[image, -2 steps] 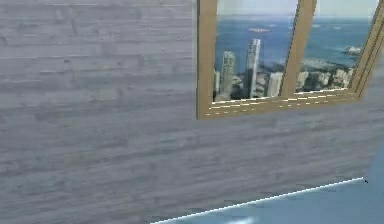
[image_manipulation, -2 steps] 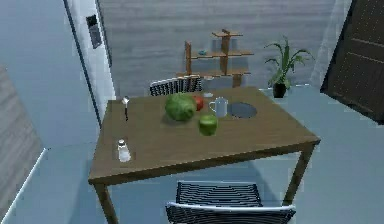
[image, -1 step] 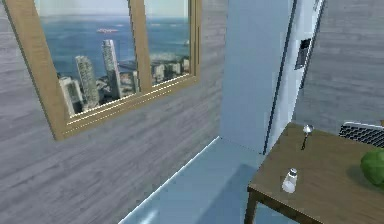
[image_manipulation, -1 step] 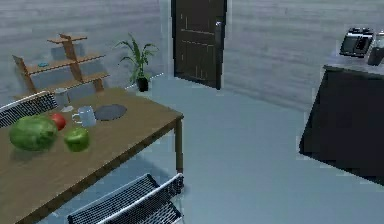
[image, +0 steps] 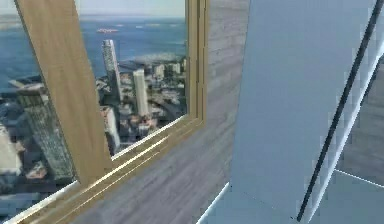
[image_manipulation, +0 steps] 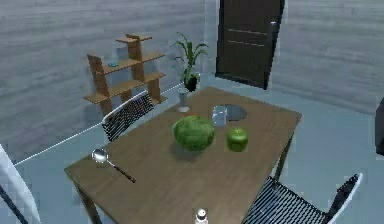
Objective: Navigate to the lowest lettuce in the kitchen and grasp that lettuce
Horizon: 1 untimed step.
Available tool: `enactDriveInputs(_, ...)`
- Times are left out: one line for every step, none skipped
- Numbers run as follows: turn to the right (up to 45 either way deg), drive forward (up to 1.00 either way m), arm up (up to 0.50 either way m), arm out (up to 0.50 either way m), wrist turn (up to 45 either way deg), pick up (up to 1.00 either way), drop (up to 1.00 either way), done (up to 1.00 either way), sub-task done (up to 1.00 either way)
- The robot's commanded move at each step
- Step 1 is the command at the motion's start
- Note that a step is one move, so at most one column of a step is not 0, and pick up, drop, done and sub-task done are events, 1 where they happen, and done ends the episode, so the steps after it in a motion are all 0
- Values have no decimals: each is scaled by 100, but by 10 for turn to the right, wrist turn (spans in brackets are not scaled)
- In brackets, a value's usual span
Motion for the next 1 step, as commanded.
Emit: enactDriveInputs(300, 0, 0, 0, 0, 0, 0, 0, 0)
